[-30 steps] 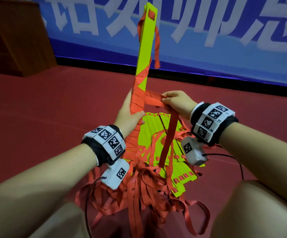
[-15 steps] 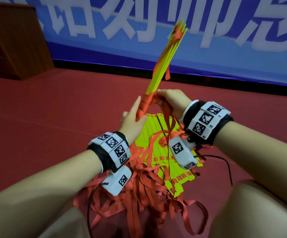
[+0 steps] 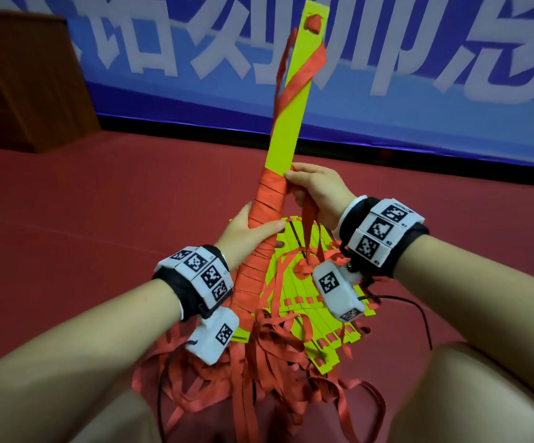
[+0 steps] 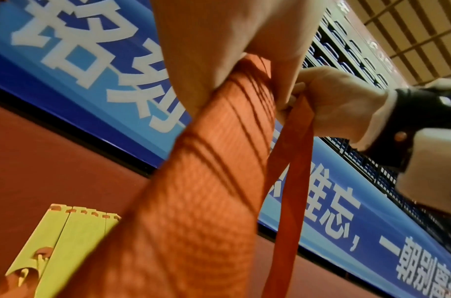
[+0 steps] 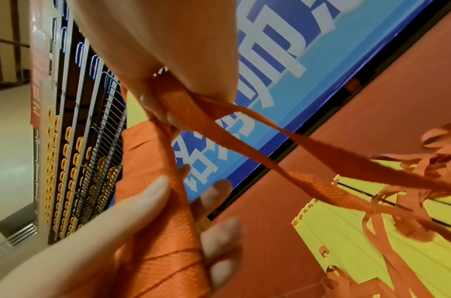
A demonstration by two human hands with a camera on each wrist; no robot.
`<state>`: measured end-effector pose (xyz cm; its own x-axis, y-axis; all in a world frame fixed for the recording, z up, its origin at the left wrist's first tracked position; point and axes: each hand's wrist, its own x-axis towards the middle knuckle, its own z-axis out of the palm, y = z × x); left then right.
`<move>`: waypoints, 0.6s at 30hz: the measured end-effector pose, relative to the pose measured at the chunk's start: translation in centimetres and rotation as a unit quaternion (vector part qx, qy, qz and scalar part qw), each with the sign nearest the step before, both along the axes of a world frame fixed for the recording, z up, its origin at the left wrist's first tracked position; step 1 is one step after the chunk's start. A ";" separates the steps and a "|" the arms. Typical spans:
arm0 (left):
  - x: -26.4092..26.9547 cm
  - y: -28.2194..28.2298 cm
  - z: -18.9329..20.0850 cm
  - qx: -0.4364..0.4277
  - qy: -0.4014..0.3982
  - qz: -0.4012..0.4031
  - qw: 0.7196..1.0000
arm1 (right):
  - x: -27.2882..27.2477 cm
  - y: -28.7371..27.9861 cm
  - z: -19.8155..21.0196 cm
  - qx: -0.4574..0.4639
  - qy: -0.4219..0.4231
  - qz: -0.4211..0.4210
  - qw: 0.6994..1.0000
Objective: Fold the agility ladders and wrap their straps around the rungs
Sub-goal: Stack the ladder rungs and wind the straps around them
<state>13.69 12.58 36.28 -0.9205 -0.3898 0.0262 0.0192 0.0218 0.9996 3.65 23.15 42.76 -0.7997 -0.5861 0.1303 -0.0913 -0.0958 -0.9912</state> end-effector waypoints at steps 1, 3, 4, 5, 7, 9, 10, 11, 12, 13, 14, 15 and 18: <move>0.2 0.1 0.0 0.024 0.007 -0.022 0.999 | 0.1 0.0 0.0 0.004 0.002 0.005 1.000; 0.4 0.2 0.2 -0.003 0.017 -0.029 0.999 | 0.1 0.2 -0.2 0.029 0.024 0.000 0.999; 0.5 0.3 0.2 -0.037 0.021 -0.018 0.999 | -0.1 0.3 -0.2 0.045 0.037 -0.008 0.998; 0.5 0.3 0.2 -0.074 0.022 -0.004 0.997 | -0.2 0.4 -0.3 0.060 0.047 -0.018 0.997; 0.4 0.3 0.0 -0.136 0.024 0.018 0.990 | -0.7 0.6 -0.6 0.078 0.048 -0.036 0.995; 0.2 0.2 -0.2 -0.167 0.026 0.026 0.985 | -1.1 0.7 -0.8 0.089 0.041 -0.054 0.994; 0.1 0.2 -0.3 -0.171 0.028 0.030 0.984 | -1.2 0.7 -0.8 0.090 0.039 -0.059 0.993; 0.1 0.3 -0.3 -0.173 0.031 0.034 0.984 | -1.2 0.7 -0.7 0.088 0.038 -0.062 0.993; 0.1 0.4 -0.4 -0.173 0.032 0.039 0.984 | -1.2 0.7 -0.8 0.084 0.035 -0.063 0.994; 0.0 0.6 -0.4 -0.169 0.034 0.044 0.984 | -1.1 0.6 -0.7 0.078 0.032 -0.063 0.994; -0.1 0.8 -0.5 -0.163 0.032 0.049 0.985 | -1.0 0.4 -0.8 0.072 0.029 -0.064 0.995; -0.2 0.9 -0.5 -0.156 0.029 0.053 0.986 | -1.0 0.2 -0.8 0.068 0.024 -0.068 0.995; -0.5 0.9 -0.7 -0.130 0.015 0.072 0.989 | -1.1 -0.2 -1.0 0.083 0.006 -0.077 0.994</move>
<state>13.16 13.52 35.55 -0.8532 -0.4932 0.1699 0.0274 0.2828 0.9588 2.58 22.98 41.74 -0.8801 -0.4719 0.0521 -0.1046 0.0857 -0.9908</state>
